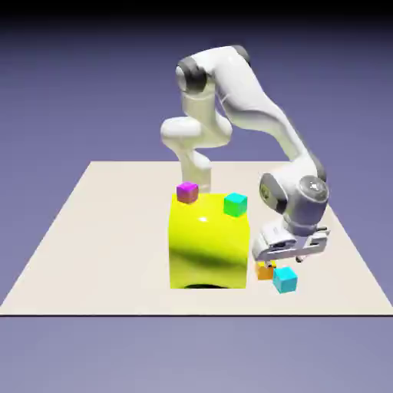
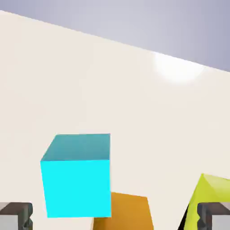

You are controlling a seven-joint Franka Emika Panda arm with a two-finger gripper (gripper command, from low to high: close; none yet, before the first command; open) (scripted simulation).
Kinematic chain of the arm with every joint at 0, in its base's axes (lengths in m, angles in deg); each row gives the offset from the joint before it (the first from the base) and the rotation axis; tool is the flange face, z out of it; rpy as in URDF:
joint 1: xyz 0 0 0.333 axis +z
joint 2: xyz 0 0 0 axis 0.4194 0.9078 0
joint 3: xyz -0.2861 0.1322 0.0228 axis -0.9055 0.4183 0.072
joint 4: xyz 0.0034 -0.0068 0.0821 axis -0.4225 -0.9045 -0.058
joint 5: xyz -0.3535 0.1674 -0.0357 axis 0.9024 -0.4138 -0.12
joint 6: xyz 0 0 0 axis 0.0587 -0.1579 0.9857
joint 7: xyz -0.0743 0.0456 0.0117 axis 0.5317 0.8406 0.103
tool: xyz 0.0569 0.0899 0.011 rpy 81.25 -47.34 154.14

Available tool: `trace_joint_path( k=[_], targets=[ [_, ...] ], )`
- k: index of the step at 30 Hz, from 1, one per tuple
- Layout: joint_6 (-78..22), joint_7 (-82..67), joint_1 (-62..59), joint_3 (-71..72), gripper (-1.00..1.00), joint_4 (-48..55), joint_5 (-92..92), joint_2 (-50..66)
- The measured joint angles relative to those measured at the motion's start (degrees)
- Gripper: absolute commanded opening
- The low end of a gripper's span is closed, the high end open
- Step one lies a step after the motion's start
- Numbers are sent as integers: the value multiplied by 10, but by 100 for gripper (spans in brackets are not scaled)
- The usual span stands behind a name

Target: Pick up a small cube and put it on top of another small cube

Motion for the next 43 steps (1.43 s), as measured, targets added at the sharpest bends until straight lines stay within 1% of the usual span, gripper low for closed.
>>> trace_joint_path(
  k=[2, 5, 6, 8, 11, 12, 33, 34, 35, 39, 40, 42, 43],
  targets=[
    [-8, 3, 1, 4, 0, 7, 1, 10],
    [66, 15, 12, -14, 0, -22, 23, 57],
    [76, 17, 14, -16, -100, -26, 25, 63],
    [76, 16, 14, -16, -100, -26, 25, 63],
    [2, 4, 2, 1, -100, 3, 2, 16],
    [2, 5, 5, 9, -100, 1, 15, 3],
    [-269, -193, 9, -126, -100, -133, -83, -431],
    [-289, -201, 3, -136, -100, -128, -104, -433],
    [-289, -201, 3, -136, -100, -128, -104, -433],
    [-209, -202, 4, -135, -100, -211, -106, -436],
    [-190, -202, 5, -134, 100, -231, -107, -437],
    [-189, -202, 5, -134, 100, -231, -105, -437],
    [-209, -202, 4, -135, 100, -210, -105, -436]
  ],
)
